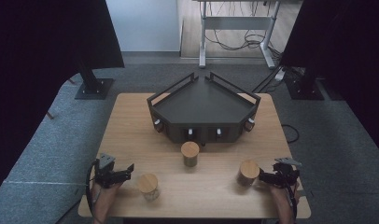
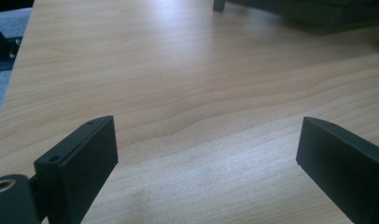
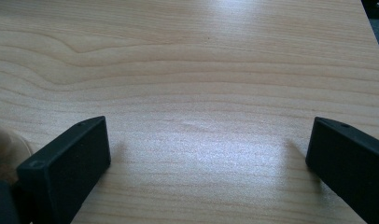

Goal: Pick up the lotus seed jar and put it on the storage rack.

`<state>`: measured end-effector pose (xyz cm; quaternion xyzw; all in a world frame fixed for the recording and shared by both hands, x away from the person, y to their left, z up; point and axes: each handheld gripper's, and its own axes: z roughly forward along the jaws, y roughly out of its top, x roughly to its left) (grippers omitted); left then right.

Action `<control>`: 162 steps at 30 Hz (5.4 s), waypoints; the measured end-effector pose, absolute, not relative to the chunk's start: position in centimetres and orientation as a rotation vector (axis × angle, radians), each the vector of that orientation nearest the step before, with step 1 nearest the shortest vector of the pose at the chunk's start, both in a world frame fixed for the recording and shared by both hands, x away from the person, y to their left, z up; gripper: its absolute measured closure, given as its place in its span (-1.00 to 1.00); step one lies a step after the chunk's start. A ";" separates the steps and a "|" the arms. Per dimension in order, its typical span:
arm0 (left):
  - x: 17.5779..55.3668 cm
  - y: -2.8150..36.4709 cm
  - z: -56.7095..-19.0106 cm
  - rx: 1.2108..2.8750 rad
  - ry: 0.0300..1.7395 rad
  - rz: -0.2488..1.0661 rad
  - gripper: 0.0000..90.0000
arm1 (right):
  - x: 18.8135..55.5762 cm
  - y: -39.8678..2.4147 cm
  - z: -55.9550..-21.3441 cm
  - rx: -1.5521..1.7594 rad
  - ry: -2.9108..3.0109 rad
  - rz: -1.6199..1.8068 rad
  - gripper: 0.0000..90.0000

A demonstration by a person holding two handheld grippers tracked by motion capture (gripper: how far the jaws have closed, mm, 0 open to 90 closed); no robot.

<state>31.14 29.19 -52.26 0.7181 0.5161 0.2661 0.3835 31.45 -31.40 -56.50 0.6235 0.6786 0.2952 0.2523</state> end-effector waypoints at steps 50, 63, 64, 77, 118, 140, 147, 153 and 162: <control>27.9 28.0 -47.7 1.743 1.181 0.719 -0.88 | 31.4 -31.4 -56.5 1.697 1.843 0.804 -1.00; 27.2 27.2 -46.9 1.740 1.145 0.713 -0.88 | 31.4 -31.4 -56.5 1.696 1.845 0.805 -1.00; 27.1 27.2 -46.9 1.738 1.142 0.710 -0.88 | 31.4 -31.4 -56.5 1.696 1.845 0.805 -1.00; 26.1 25.9 -46.7 1.749 1.085 0.677 -0.88 | 31.4 -31.4 -56.5 1.695 1.847 0.806 -1.00; 24.5 22.8 -48.7 1.788 0.990 0.576 -0.93 | 31.4 -31.3 -56.5 1.686 1.856 0.810 -1.00; 23.9 22.0 -50.6 1.814 0.961 0.558 -0.93 | 31.4 -31.3 -56.5 1.680 1.864 0.813 -1.00; 23.8 21.7 -51.1 1.827 0.958 0.557 -0.93 | 31.3 -31.2 -56.5 1.678 1.865 0.813 -1.00; 23.9 21.5 -51.6 1.842 0.961 0.566 -0.93 | 31.3 -31.2 -56.5 1.677 1.867 0.814 -1.00; 24.0 21.3 -52.2 1.876 0.970 0.583 -0.91 | 31.3 -31.2 -56.5 1.677 1.868 0.814 -1.00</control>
